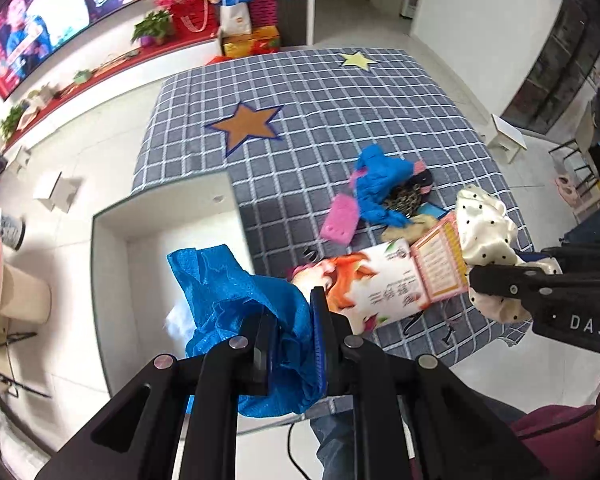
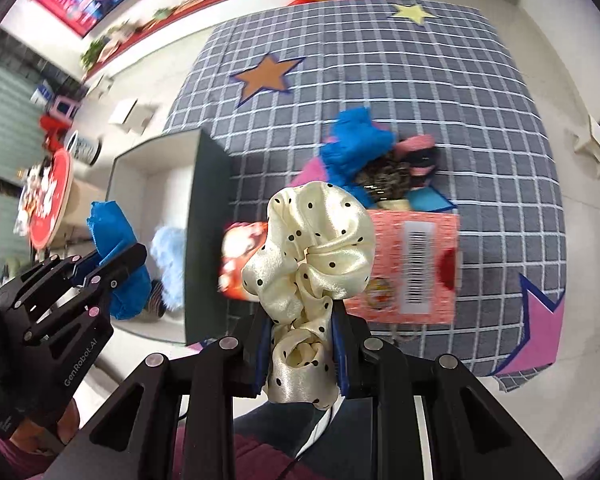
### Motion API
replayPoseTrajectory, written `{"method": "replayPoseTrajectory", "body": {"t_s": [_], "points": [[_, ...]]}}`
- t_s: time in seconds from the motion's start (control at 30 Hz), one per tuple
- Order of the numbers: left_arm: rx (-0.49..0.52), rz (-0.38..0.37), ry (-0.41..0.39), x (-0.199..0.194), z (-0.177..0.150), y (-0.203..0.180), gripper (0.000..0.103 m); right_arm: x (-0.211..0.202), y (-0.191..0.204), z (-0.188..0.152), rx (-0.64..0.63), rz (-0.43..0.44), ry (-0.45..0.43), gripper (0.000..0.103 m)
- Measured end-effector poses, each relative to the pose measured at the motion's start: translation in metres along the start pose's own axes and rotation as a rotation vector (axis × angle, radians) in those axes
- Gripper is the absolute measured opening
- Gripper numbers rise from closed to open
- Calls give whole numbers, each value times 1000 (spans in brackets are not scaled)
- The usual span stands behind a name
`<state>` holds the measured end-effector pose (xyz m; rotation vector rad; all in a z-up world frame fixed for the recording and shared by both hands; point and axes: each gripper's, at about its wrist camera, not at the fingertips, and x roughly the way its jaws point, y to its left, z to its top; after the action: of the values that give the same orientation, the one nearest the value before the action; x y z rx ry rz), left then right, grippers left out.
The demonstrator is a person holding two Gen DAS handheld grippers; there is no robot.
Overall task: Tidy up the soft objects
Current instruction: 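Carry the scrunchie and blue cloth with both grippers over the box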
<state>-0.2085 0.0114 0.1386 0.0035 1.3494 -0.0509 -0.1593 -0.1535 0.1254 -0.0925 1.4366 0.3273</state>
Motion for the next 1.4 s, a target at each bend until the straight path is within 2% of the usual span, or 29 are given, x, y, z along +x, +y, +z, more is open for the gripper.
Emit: {"method": "replayPoseTrajectory", "body": {"t_s": [0.27, 0.57, 0.97, 1.2, 1.4], "points": [[-50, 20, -7, -8, -21, 24, 16, 10, 38, -1, -89, 6, 19, 26], [-115, 30, -22, -15, -28, 50, 16, 14, 60, 1, -121, 12, 15, 26], [-328, -3, 4, -12, -49, 102, 16, 22, 80, 6, -177, 16, 43, 26], [-420, -34, -5, -13, -60, 123, 16, 31, 101, 9, -249, 13, 69, 26], [-450, -10, 24, -9, -68, 132, 16, 38, 116, 11, -291, 23, 88, 26]]}}
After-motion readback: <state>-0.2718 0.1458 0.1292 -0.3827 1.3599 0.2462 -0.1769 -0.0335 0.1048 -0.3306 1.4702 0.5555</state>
